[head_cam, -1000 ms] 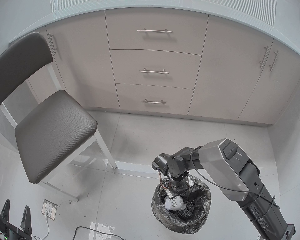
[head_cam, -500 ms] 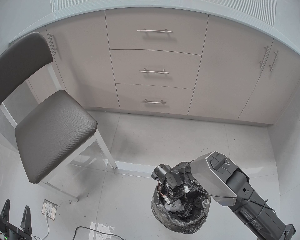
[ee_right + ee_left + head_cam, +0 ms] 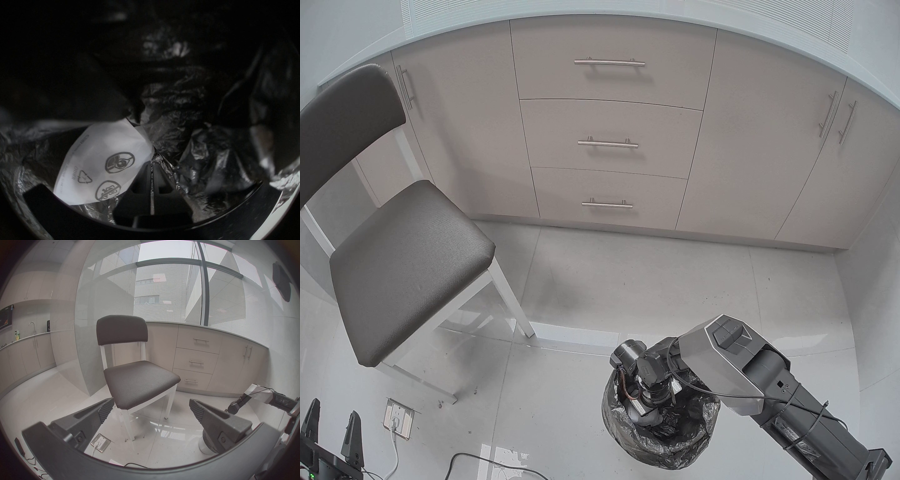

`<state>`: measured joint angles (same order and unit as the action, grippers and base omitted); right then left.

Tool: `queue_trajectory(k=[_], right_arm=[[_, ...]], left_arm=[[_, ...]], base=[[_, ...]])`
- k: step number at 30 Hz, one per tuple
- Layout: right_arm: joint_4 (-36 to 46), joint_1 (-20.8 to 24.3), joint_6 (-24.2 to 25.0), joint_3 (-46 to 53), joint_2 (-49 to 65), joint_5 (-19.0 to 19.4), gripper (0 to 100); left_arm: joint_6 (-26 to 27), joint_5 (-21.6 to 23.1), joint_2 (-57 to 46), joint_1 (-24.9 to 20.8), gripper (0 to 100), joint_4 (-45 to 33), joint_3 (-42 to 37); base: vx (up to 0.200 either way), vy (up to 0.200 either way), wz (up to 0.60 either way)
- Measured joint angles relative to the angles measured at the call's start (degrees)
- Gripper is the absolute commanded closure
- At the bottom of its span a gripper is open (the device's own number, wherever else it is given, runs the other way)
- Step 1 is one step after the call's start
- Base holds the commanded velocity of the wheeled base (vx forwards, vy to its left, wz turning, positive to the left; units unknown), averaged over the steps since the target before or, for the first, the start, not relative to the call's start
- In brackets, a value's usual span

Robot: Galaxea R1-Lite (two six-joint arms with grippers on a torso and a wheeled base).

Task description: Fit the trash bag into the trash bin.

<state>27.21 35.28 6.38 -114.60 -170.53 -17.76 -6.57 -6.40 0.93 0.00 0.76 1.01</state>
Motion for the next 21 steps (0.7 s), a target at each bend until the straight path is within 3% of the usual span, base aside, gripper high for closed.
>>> queue_trajectory(k=[14, 21], right_arm=[[1.3, 0.1, 0.3, 0.0, 0.1, 0.2, 100], [14.6, 0.4, 1.7, 0.0, 5.6, 1.8, 100]], left_arm=[[0.0, 0.0, 0.0, 0.0, 0, 0.0, 0.0], [0.0, 0.0, 0.0, 0.0, 0, 0.0, 0.0]], base=[[0.0, 0.0, 0.0], [0.0, 0.0, 0.0]])
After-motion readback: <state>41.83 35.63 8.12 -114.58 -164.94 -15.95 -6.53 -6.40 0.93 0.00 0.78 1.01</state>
